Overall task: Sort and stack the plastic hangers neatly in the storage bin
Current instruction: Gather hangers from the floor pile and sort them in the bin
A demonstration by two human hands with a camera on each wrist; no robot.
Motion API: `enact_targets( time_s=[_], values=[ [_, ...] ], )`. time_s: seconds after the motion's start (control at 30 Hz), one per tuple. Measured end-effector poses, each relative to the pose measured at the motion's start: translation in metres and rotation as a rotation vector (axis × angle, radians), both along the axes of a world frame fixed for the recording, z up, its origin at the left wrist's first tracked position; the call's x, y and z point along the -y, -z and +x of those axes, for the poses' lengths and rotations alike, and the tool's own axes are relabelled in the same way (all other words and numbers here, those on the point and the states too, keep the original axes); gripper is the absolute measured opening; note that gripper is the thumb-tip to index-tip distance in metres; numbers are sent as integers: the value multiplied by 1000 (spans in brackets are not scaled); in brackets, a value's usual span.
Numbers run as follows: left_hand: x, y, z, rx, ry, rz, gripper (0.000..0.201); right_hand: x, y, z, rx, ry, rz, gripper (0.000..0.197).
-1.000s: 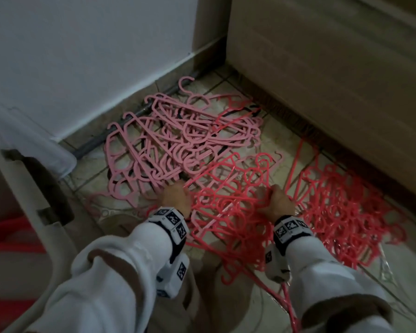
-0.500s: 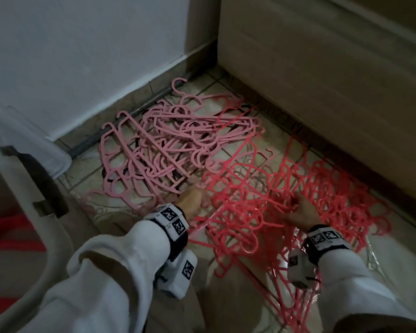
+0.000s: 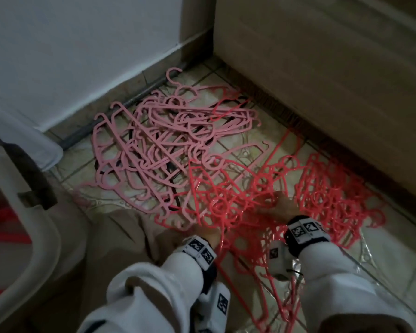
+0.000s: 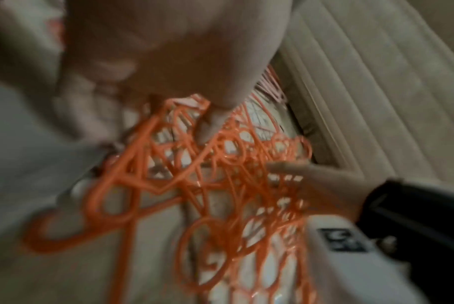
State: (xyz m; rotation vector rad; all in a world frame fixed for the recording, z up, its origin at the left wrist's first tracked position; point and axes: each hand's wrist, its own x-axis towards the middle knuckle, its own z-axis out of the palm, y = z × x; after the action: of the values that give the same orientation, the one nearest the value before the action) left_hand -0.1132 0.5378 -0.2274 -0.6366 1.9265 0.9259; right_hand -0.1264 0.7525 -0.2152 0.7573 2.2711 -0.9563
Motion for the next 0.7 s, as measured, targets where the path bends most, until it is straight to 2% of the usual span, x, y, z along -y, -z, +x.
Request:
enact_targets(
  time_s=[0.1,0.2,0.3,0.37,0.43,0.5,0.57,0.6,0.63,0.67,0.7],
  values=[
    [-6,-6,-6,38,-39,142,55,19,4,-2,56,-106,48,38],
    [-12,-14,-4,93,12,185,60,32,5,-3,90,-75,58,39],
    [-15,-8,1,63,-96,208,71,29,3,-4,89,-8,11,37],
    [-19,-3,4,127,-186,273,73,24,1,-4,98,2,-46,42],
    [-26,8,5,160,-261,342,103,20,-1,-4,114,-12,-126,56],
    [-33,53,9,132,-323,353,120,13,-1,-3,123,-55,-196,74],
    [-35,31,8,93,-358,364,115,11,-3,-2,151,-94,-210,88],
    [-34,26,8,68,-389,371,106,12,-7,-2,166,-97,-186,80],
    [-33,18,7,66,-408,386,96,14,-11,-1,174,-84,-160,63],
    [-32,27,8,76,-427,381,88,16,-14,-1,189,-66,-150,49],
    [-30,28,8,82,-427,377,85,17,-14,0,195,-62,-150,45]
  ],
)
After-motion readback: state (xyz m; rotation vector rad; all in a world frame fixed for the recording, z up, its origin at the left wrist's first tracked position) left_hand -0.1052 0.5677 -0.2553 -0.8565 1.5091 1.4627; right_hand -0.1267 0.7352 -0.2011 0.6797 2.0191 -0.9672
